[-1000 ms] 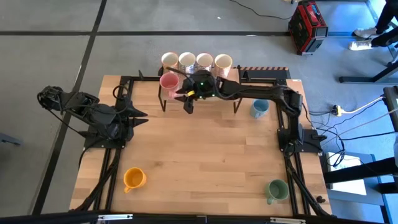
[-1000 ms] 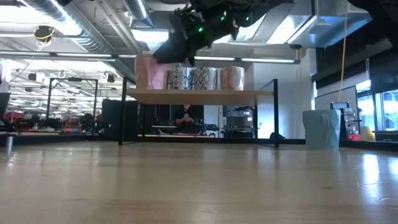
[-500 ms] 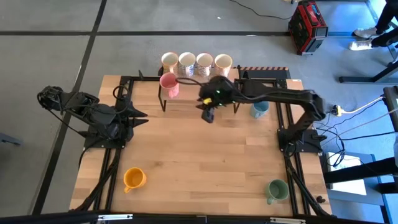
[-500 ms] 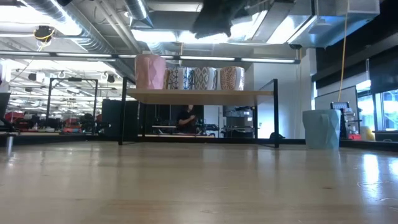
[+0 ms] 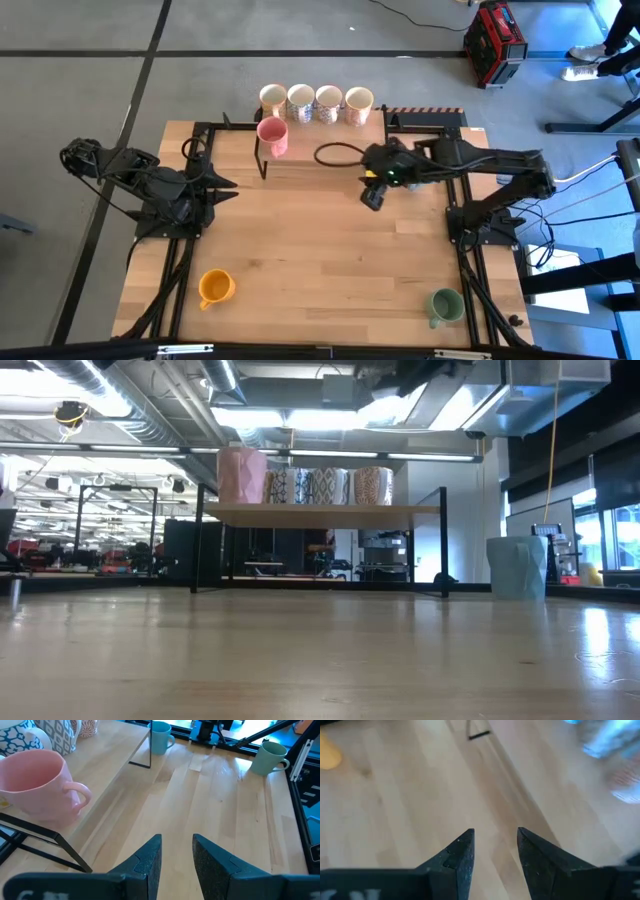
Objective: Place coffee mugs
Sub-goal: Put the blue mug on the shelf
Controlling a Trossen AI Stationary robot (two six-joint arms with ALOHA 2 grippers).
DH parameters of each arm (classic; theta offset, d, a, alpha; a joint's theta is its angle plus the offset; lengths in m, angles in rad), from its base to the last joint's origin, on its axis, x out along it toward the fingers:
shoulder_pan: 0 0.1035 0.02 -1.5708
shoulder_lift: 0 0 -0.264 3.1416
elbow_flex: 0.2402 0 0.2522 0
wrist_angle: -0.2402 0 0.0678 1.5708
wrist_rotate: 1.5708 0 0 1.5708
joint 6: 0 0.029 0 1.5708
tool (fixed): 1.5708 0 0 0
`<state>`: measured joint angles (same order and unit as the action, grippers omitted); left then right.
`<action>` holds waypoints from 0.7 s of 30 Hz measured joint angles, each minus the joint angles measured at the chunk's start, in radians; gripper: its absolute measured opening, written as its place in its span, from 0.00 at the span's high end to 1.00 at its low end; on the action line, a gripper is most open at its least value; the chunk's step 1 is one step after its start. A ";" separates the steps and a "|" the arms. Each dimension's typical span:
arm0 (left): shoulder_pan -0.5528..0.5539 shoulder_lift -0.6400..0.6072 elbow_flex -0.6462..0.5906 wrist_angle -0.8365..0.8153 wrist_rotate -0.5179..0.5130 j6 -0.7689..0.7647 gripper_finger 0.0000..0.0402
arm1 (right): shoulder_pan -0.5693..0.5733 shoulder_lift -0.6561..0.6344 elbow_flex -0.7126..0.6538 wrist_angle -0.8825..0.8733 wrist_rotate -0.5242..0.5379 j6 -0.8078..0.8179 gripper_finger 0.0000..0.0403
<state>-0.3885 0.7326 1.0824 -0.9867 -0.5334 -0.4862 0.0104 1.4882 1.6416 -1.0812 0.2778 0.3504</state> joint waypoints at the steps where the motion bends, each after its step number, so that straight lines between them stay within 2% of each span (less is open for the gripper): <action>1: 0.000 0.000 0.000 0.000 0.000 0.000 0.74 | 0.007 -0.018 -0.015 -0.007 0.023 0.016 0.66; 7: 0.000 0.000 0.000 0.000 0.000 0.000 0.74 | 0.009 -0.160 -0.194 -0.023 0.045 0.162 0.66; 17: 0.000 0.000 0.000 0.000 -0.005 0.000 0.74 | -0.003 -0.399 -0.549 -0.085 0.062 0.540 0.66; 21: 0.000 0.000 0.000 0.000 -0.006 -0.001 0.74 | -0.054 -0.424 -0.624 -0.099 0.054 0.567 0.66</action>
<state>-0.3885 0.7330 1.0824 -0.9863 -0.5395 -0.4870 -0.0437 1.0637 1.0174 -1.1802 0.3321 0.9173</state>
